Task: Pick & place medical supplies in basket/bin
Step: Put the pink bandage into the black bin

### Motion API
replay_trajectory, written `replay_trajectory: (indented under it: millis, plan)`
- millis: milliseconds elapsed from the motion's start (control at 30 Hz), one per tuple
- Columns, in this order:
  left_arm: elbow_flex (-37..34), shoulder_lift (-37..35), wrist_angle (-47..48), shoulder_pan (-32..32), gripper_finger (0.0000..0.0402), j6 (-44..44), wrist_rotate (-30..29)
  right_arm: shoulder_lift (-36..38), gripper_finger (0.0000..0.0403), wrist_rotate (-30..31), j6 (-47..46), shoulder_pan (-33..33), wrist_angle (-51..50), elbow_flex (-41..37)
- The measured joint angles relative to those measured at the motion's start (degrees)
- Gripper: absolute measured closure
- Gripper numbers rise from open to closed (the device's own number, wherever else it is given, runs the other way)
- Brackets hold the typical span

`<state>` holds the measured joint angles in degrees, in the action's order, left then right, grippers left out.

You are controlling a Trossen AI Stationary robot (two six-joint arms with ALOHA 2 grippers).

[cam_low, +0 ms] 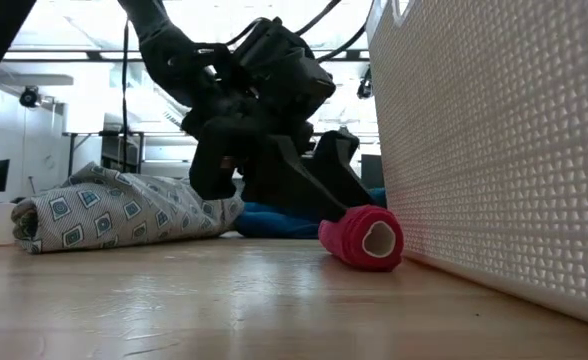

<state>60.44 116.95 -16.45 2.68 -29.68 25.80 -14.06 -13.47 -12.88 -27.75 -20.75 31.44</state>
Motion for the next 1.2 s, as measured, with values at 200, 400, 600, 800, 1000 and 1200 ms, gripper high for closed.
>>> replay_trajectory:
  millis: [200,400,600,800,1000,1200]
  plan:
    - [-0.6,-0.1,2.4,0.0,0.0151,4.1,0.0,0.0,0.0147,0.0,0.0,0.0,0.0,0.0]
    - [-0.6,-1.2,6.8,0.0,0.0151,5.6,-0.3,0.0,0.0147,0.0,0.0,0.0,0.0,0.0]
    - [-0.7,-5.0,15.3,-0.1,0.0152,10.6,-1.9,0.0,0.0147,0.0,0.0,0.0,0.0,0.0]
    - [-0.9,-10.8,27.4,-0.1,0.0152,12.1,-6.6,0.0,0.0147,0.0,0.0,0.0,0.0,0.0]
    - [-1.1,-17.4,36.4,-0.2,0.0152,12.4,-12.8,0.0,0.0147,0.0,0.0,0.0,0.0,0.0]
    - [-1.0,-21.0,37.2,-0.3,0.0152,10.8,-16.3,0.0,0.0147,0.0,0.0,0.0,0.0,0.0]
